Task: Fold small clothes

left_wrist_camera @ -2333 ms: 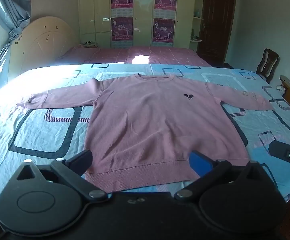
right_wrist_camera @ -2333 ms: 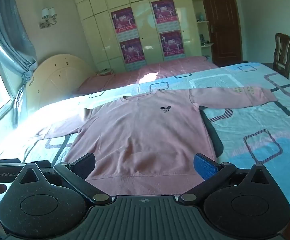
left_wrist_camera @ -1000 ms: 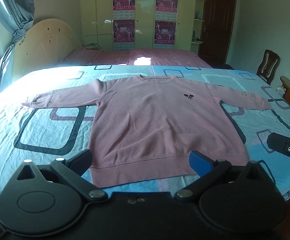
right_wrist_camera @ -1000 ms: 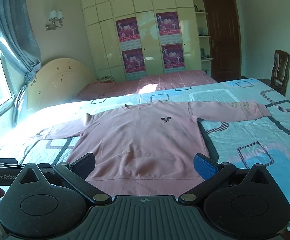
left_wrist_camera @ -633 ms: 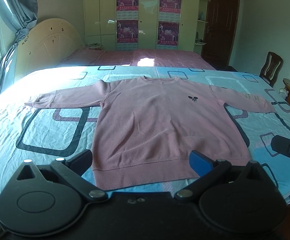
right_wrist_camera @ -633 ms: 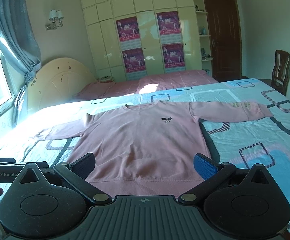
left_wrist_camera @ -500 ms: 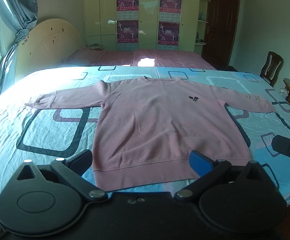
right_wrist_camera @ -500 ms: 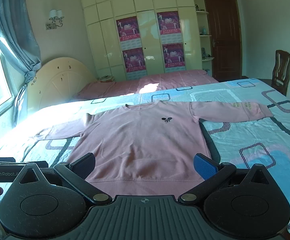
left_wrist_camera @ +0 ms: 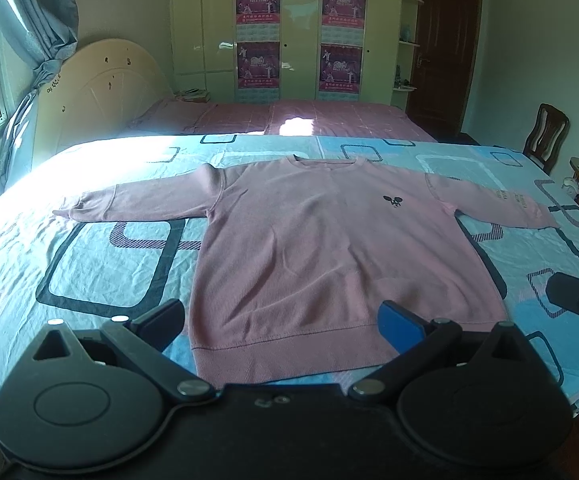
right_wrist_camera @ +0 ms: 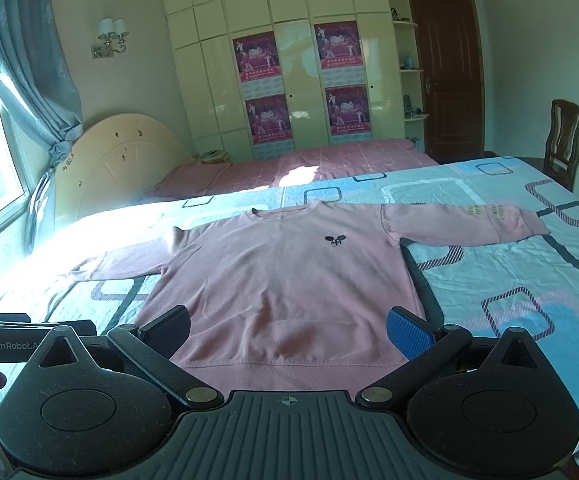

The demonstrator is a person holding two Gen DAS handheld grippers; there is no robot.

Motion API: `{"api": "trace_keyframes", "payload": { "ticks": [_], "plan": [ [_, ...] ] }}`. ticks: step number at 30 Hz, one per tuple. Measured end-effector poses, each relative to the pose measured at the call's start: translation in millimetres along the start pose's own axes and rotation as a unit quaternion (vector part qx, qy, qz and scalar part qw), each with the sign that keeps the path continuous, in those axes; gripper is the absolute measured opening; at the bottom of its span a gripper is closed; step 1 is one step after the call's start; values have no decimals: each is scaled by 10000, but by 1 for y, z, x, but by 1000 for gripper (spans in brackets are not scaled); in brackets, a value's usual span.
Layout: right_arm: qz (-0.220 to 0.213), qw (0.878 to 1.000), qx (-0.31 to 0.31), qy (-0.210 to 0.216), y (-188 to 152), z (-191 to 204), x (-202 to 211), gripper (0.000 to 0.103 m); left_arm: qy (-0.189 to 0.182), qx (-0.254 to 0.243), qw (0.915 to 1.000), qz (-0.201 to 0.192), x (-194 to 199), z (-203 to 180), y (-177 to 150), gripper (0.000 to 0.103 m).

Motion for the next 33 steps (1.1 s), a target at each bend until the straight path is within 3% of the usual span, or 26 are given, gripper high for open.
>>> {"api": "trace_keyframes", "payload": {
  "ticks": [33],
  "plan": [
    [130, 9997, -56, -181, 10, -18, -37, 103, 203, 109, 9997, 53, -34, 17, 15, 103]
  ]
}}
Point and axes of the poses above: each gripper's, at about its wrist camera, not at the fingertips, and x roughly against the way its jaws point, z to its left, y to its top, the point moved 8 cm from there along -x, roughly the way its jaws point, and after that the axes turned 7 degrees about -y, right-handed, at the moved point
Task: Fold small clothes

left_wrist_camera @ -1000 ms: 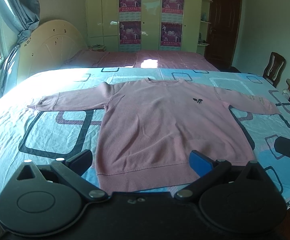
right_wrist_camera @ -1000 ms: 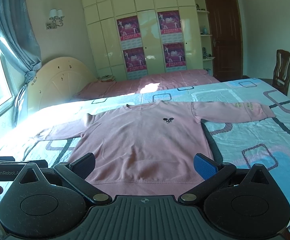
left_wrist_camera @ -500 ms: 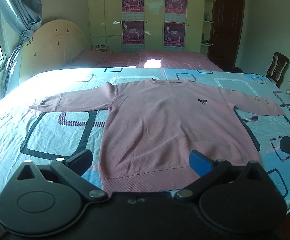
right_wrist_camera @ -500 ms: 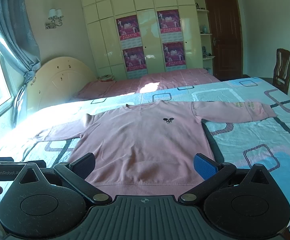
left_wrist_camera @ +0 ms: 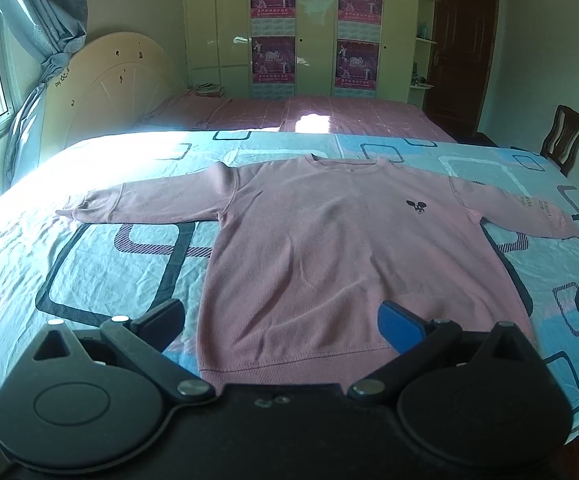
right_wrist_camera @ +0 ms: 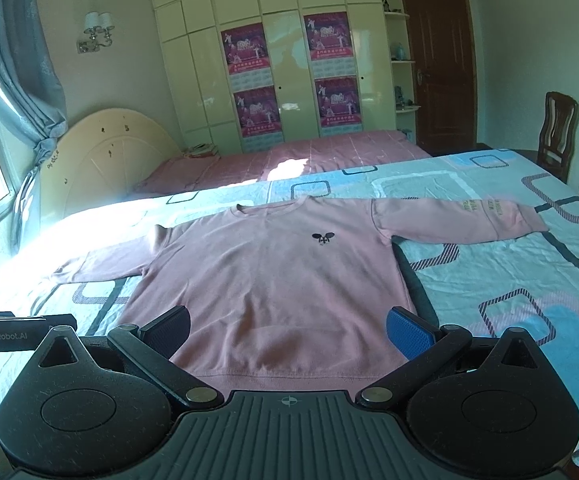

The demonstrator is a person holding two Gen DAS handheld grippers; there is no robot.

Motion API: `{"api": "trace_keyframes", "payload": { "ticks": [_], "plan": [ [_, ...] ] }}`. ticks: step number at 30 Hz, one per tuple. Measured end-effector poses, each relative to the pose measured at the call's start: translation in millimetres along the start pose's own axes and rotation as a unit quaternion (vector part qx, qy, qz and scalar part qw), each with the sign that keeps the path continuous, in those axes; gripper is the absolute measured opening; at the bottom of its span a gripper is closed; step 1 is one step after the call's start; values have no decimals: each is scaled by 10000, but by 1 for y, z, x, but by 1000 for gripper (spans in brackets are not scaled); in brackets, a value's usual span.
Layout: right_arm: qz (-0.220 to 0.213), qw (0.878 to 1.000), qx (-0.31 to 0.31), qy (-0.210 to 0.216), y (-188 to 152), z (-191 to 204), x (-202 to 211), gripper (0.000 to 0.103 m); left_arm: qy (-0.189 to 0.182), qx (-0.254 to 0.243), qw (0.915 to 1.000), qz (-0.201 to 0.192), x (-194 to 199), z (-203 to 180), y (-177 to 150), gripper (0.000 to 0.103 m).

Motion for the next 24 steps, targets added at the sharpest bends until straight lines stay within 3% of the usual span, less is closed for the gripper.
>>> {"api": "trace_keyframes", "payload": {
  "ticks": [24],
  "plan": [
    [101, 9999, -64, -124, 38, -32, -76, 103, 155, 191, 9997, -3, -75, 10, 41, 103]
  ]
}}
Point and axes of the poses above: each gripper's, at about its wrist camera, not at the fingertips, and x roughly against the way its jaws point, z to its left, y to its top, the point moved 8 cm from there along -x, roughly the way its jaws point, and after that the axes turned 7 degrees about -y, right-handed, at the moved point
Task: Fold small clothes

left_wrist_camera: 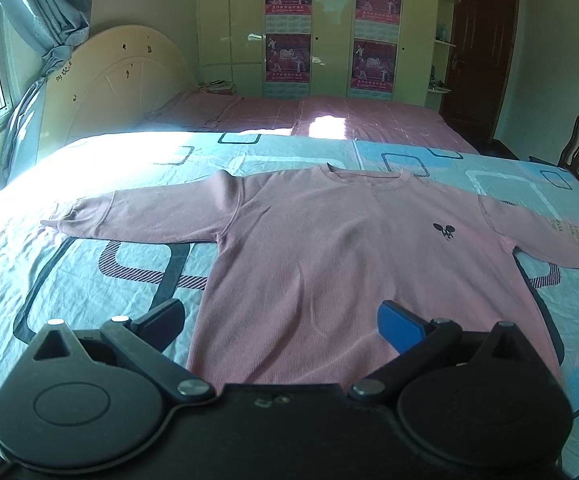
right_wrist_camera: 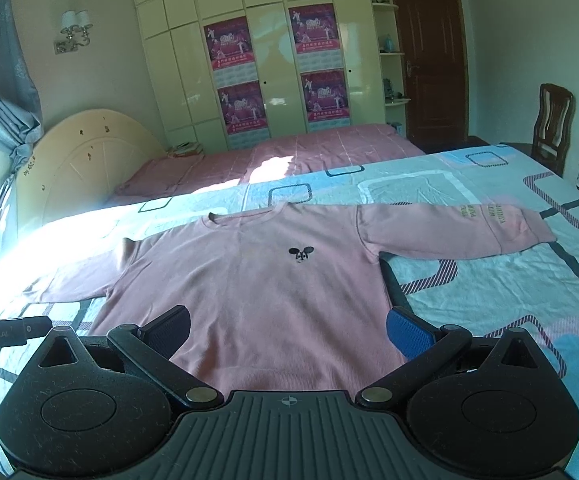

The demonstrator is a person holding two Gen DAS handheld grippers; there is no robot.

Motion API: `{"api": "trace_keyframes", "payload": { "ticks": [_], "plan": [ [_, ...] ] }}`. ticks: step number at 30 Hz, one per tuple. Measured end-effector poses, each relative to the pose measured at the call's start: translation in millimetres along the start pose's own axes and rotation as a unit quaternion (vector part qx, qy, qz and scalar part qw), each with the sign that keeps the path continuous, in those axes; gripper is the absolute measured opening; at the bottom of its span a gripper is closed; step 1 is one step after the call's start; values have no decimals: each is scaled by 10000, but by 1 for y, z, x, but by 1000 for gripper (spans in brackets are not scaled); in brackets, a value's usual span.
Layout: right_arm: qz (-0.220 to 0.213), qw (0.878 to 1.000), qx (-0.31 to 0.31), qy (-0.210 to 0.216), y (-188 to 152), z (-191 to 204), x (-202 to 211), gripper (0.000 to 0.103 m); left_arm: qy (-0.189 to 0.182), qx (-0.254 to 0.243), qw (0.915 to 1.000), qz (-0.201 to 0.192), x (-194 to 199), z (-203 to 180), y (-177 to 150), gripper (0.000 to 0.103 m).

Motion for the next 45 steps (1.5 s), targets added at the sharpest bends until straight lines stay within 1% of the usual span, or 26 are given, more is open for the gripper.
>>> {"api": "trace_keyframes", "payload": {
  "ticks": [7, 21, 26, 30, 33, 39, 42, 45],
  "plan": [
    [87, 9999, -6, -115, 12, -19, -28, 103, 24, -13, 10000, 12, -28, -9, 12, 103],
    [284, 9994, -136, -127, 39, -68, -103, 103, 138, 47, 9999, 80, -91, -33, 35, 103],
    [328, 9989, -297, -176, 46, -96, -132, 103, 137, 58, 9997, 186, -115, -44, 39, 103],
    [359, 9978, -472, -312, 50, -127, -156, 103, 148, 28, 9996, 248, -133, -56, 42, 103],
    [420, 9963, -672, -324, 51, -150, -173, 103, 191, -28, 9993, 318, -147, -63, 44, 103],
    [519, 9934, -789, -648, 51, -191, -201, 102, 188, -36, 9988, 445, -173, -76, 48, 103],
    [567, 9905, -887, -890, 48, -215, -214, 102, 149, -143, 9988, 436, -185, -84, 50, 102],
    [625, 9861, -991, -1183, 45, -242, -227, 102, 195, -220, 9983, 502, -195, -89, 52, 101]
  ]
}}
Point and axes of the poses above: each gripper's, at about its wrist camera, not at the fingertips, and x roughly against the way its jaws point, z to its left, y to its top, the point moved 8 cm from there along -x, roughly the way its jaws point, and after that the axes turned 7 degrees about -y, right-handed, at the moved point
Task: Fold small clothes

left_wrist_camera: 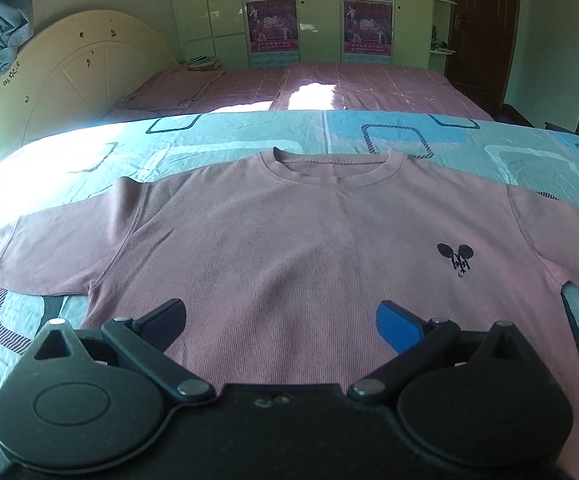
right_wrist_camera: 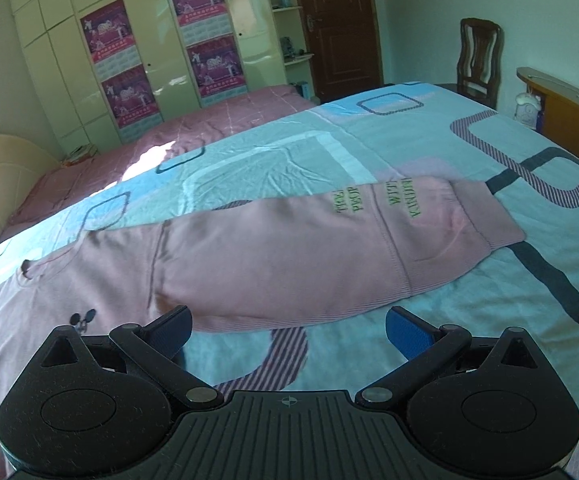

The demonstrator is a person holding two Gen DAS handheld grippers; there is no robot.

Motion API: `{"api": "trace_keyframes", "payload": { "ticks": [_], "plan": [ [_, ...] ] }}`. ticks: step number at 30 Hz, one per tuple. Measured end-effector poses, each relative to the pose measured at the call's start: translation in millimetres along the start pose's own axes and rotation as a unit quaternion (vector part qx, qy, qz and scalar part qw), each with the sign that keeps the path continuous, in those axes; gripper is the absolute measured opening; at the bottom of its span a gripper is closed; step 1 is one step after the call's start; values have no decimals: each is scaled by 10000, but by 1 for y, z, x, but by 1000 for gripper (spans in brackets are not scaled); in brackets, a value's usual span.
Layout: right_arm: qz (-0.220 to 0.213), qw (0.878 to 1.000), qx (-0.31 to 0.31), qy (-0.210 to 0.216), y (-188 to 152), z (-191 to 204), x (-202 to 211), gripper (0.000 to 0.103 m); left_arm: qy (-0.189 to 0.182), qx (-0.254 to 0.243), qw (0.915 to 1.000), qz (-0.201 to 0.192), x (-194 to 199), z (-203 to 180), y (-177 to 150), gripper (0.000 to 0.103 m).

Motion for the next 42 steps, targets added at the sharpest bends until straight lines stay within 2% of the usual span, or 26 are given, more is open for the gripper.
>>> {"api": "trace_keyframes", "payload": {
  "ticks": [6, 9, 13, 17, 19, 23, 25, 28, 30, 36, 38, 42],
  "plan": [
    [42, 9982, -408, -446, 8, -49, -29, 102, 57, -72, 9999, 70, -13, -4, 5, 100],
    [194, 9960, -571, -663, 7, -69, -45, 70, 120, -157, 9998, 95, -18, -4, 7, 99],
    [295, 9923, -983, -698, 6, -90, -59, 71, 146, -146, 9997, 147, -25, -1, 7, 97],
    [183, 9903, -1136, -778, 12, -100, -66, 70, 115, -66, 9997, 223, -31, 2, 7, 93],
    [150, 9890, -1207, -847, 16, -104, -70, 55, 80, -70, 9997, 237, -31, 2, 7, 89],
    [101, 9873, -1306, -899, 24, -108, -79, 44, 56, -147, 9995, 269, -32, 2, 6, 84],
    [74, 9882, -1253, -874, 27, -107, -81, 26, 70, -164, 9995, 276, -33, 2, 6, 84],
    [31, 9887, -1282, -778, 29, -107, -83, 13, 19, -87, 9995, 301, -33, 4, 7, 80],
    [-50, 9892, -1280, -708, 31, -103, -80, 6, -27, -58, 9995, 308, -33, 6, 7, 78],
    [-468, 9935, -988, -307, 54, -63, -61, 5, -82, -28, 9996, 275, -33, 12, 10, 76],
    [-627, 9949, -785, -129, 63, -38, -53, 5, -76, -6, 9997, 240, -32, 16, 11, 76],
    [-834, 9946, -345, 509, 76, 35, -36, 5, -59, 26, 9998, 163, -29, 28, 13, 76]
  ]
}}
Point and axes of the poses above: each gripper's, at about its wrist camera, not at the fingertips, and x roughly against the way its jaws point, z to its left, y to its top, the point moved 8 cm from there along -x, roughly the way its jaws point, and after that the axes turned 7 degrees about -y, right-handed, at the moved point
